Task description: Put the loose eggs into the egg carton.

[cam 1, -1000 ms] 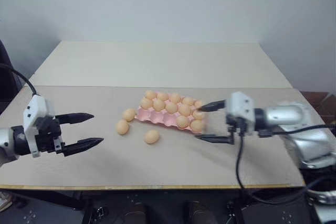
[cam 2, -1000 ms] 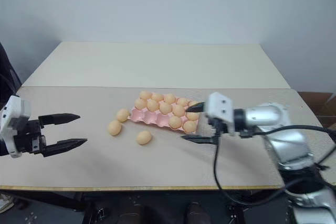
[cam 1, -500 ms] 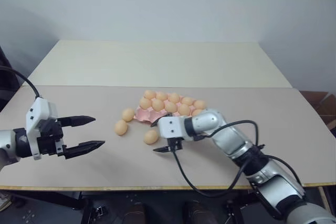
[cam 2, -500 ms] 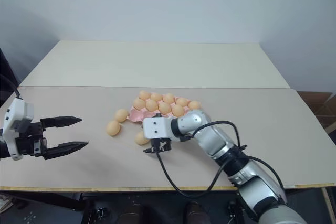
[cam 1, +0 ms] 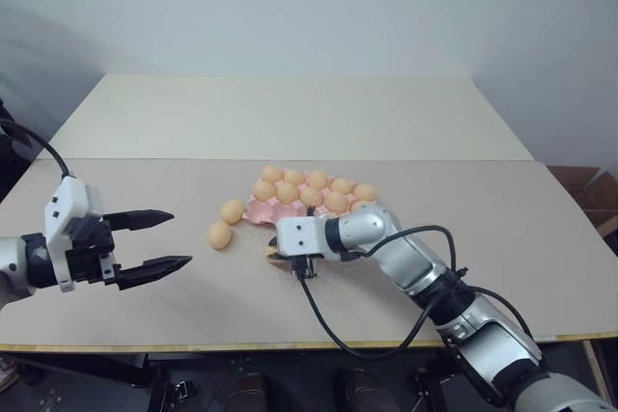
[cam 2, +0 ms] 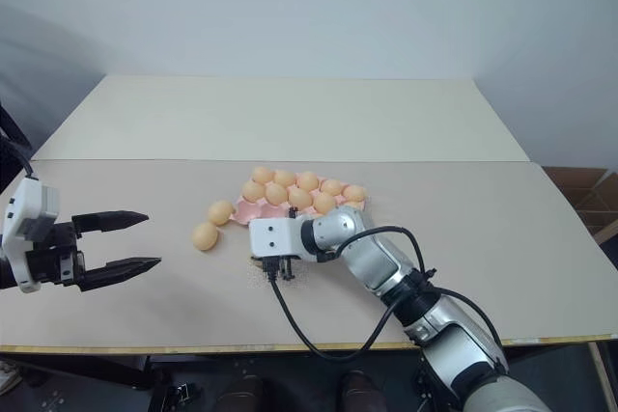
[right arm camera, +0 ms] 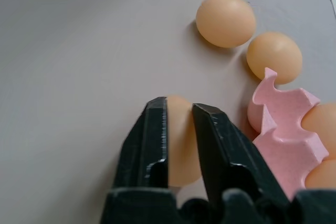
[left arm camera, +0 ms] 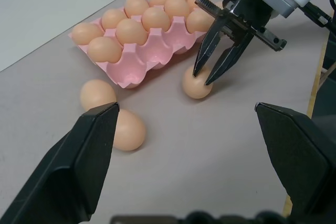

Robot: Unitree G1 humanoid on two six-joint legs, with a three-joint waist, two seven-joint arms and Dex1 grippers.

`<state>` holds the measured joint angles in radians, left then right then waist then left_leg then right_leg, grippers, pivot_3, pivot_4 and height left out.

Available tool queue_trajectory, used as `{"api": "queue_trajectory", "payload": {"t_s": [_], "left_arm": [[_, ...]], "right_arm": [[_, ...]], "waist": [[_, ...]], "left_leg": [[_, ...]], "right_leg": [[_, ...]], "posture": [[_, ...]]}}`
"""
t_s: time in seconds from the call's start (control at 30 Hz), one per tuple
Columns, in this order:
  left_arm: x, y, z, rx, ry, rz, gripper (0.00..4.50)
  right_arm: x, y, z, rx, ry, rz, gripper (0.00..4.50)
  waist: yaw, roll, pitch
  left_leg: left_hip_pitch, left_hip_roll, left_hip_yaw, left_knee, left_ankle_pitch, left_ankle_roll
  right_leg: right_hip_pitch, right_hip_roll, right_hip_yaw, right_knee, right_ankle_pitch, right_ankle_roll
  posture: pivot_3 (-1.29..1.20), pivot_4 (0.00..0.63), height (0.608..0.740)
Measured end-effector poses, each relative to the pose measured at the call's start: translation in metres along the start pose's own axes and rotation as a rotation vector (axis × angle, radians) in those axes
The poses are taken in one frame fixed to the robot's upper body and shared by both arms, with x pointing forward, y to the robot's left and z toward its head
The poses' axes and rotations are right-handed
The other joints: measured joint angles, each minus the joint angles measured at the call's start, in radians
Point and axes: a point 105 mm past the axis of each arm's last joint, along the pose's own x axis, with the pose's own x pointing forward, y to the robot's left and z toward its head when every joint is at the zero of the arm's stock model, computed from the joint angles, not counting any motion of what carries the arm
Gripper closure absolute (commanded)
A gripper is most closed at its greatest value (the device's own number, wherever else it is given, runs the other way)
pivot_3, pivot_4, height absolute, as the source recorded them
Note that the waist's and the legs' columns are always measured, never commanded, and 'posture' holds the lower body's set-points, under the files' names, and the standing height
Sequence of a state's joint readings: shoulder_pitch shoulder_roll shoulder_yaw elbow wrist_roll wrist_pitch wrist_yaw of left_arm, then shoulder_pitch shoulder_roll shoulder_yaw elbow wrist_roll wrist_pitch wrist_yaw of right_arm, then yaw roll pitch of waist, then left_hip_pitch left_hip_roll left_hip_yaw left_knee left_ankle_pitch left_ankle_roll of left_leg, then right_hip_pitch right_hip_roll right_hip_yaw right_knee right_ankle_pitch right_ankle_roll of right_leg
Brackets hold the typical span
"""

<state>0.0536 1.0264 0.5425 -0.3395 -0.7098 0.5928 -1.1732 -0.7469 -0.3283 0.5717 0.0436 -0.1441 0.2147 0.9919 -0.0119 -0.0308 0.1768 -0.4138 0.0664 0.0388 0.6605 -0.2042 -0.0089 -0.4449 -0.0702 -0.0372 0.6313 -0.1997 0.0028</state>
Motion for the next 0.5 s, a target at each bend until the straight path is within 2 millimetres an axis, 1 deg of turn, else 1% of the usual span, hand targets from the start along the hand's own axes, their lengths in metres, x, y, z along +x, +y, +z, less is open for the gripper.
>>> {"api": "queue_trajectory", "payload": {"t_s": [0.23, 0.3, 0.37, 0.4, 0.47, 0.5], "left_arm": [[-0.0007, -0.0007, -0.0007, -0.002, 0.002, -0.004, 0.00], [-0.0007, -0.0007, -0.0007, -0.002, 0.002, -0.004, 0.00], [-0.0007, -0.0007, -0.0007, -0.001, 0.002, -0.004, 0.00], [-0.0007, -0.0007, -0.0007, -0.001, 0.002, -0.004, 0.00], [-0.0007, -0.0006, -0.0006, -0.001, 0.002, -0.004, 0.00], [-0.0007, -0.0006, -0.0006, -0.001, 0.002, -0.004, 0.00]], "right_arm": [[-0.0021, 0.0021, -0.0003, 0.012, -0.008, 0.004, 3.40], [-0.0019, 0.0021, -0.0001, 0.012, -0.009, 0.004, 3.04], [-0.0013, 0.0024, 0.0001, 0.014, -0.011, 0.004, 2.54], [-0.0008, 0.0025, 0.0000, 0.016, -0.012, 0.004, 2.26], [0.0001, 0.0026, -0.0005, 0.018, -0.014, 0.004, 1.49], [0.0003, 0.0025, -0.0008, 0.018, -0.014, 0.003, 1.18]], "waist": [[0.000, 0.000, 0.000], [0.000, 0.000, 0.000], [0.000, 0.000, 0.000], [0.000, 0.000, 0.000], [0.000, 0.000, 0.000], [0.000, 0.000, 0.000]], "left_leg": [[0.000, 0.000, 0.000, 0.000, 0.000, 0.000], [0.000, 0.000, 0.000, 0.000, 0.000, 0.000], [0.000, 0.000, 0.000, 0.000, 0.000, 0.000], [0.000, 0.000, 0.000, 0.000, 0.000, 0.000], [0.000, 0.000, 0.000, 0.000, 0.000, 0.000], [0.000, 0.000, 0.000, 0.000, 0.000, 0.000]], "right_leg": [[0.000, 0.000, 0.000, 0.000, 0.000, 0.000], [0.000, 0.000, 0.000, 0.000, 0.000, 0.000], [0.000, 0.000, 0.000, 0.000, 0.000, -0.001], [0.000, 0.000, 0.000, 0.000, 0.000, -0.001], [0.000, 0.000, 0.000, 0.000, 0.000, -0.001], [0.000, 0.000, 0.000, 0.000, 0.000, -0.001]], "posture": [[0.00, 0.150, 0.740], [0.00, 0.150, 0.740], [0.00, 0.150, 0.740], [0.00, 0.150, 0.740], [0.00, 0.150, 0.740], [0.00, 0.150, 0.740]]}}
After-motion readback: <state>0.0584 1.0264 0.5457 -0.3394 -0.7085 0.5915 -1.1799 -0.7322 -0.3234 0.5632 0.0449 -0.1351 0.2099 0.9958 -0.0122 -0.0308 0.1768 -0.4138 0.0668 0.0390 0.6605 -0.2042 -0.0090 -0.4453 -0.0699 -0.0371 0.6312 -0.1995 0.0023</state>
